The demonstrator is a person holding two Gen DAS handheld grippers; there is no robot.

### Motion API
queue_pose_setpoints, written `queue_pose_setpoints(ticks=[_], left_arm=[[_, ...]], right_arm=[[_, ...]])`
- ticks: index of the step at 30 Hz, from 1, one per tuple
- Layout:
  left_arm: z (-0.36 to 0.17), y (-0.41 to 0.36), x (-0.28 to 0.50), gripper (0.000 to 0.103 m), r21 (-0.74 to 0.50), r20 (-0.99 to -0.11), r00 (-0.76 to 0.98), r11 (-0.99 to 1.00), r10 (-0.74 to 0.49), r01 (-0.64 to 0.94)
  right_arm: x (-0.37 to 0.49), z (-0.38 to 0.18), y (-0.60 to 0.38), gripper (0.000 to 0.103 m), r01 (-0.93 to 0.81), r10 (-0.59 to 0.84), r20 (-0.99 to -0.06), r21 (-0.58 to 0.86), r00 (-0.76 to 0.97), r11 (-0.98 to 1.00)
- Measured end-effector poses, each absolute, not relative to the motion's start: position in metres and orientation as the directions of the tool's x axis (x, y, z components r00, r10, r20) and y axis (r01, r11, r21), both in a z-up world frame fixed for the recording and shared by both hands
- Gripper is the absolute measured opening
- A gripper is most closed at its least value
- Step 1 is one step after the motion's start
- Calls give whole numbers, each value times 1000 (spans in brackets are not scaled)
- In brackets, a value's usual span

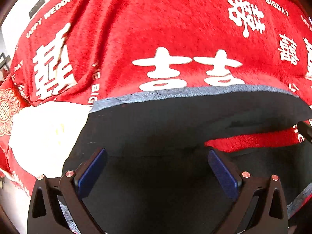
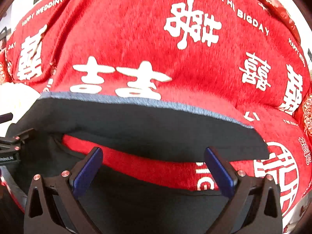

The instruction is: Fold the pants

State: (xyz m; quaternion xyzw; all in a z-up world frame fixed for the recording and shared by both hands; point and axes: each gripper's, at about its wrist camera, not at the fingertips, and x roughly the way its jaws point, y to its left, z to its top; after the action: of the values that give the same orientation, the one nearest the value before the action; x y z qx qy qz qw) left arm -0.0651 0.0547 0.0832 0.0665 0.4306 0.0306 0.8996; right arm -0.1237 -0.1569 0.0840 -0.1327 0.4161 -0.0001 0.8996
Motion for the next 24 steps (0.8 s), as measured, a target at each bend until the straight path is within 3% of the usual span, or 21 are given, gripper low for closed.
queue_pose_setpoints(ticks=[8,24], left_arm=[[97,73,-74,103,137,-748,651,990,128,-38],[90,104,-54,103,132,-758,641,991,123,-34]], right_arm=[[-121,125,-126,103,-145,-52,-744,-197,666,970],[-108,106,-93,103,-230,-11,-770,-204,637,952]])
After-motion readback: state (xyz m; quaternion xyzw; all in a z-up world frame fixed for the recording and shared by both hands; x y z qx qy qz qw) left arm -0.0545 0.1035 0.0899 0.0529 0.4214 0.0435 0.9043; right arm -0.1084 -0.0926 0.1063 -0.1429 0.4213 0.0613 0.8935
